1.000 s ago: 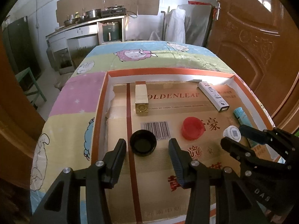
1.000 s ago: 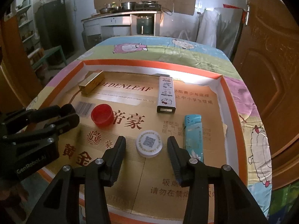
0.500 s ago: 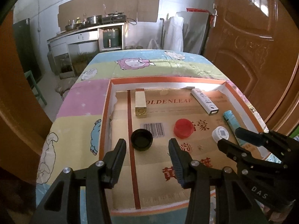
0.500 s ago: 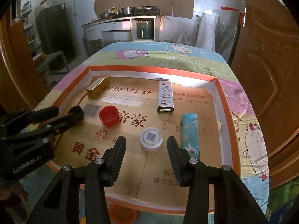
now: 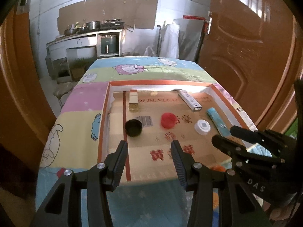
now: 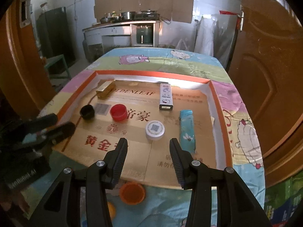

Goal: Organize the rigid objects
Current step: 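Withdraw both open tools from the tray toward the orange and blue caps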

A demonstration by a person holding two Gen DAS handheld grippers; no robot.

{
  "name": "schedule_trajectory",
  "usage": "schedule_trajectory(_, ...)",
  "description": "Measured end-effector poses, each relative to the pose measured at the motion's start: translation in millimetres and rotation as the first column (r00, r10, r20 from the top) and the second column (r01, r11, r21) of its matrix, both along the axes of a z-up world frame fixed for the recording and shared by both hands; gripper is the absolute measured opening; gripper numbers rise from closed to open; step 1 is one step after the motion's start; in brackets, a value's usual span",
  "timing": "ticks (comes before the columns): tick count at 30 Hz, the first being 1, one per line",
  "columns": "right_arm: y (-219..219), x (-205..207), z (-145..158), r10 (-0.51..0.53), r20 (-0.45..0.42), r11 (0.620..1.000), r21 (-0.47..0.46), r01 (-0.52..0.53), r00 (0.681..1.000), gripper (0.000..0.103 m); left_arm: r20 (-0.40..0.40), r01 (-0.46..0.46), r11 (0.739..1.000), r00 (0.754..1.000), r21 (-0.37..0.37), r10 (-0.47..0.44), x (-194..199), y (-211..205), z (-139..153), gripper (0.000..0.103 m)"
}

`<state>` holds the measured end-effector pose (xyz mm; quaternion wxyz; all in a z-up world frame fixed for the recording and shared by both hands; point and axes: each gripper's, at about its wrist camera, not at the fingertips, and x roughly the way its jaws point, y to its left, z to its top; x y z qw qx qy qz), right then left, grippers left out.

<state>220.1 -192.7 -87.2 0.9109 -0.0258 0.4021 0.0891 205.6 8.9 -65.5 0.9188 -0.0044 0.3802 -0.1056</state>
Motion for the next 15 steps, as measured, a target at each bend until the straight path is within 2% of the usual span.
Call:
schedule_trajectory(7, 6, -23, 10, 0.008, 0.022, 0.999, 0.031, -0.009, 1.000, 0.048, 0.025, 0.019, 1.000, 1.000, -0.003, -0.019, -27, -4, 6, 0.047)
schedule_trajectory(15, 13, -50, 19, 0.010, 0.067, 1.000, -0.005, -0.009, 0.998, 0.048, 0.052, 0.001, 1.000, 0.999, -0.010, 0.000, -45, 3, 15, 0.047)
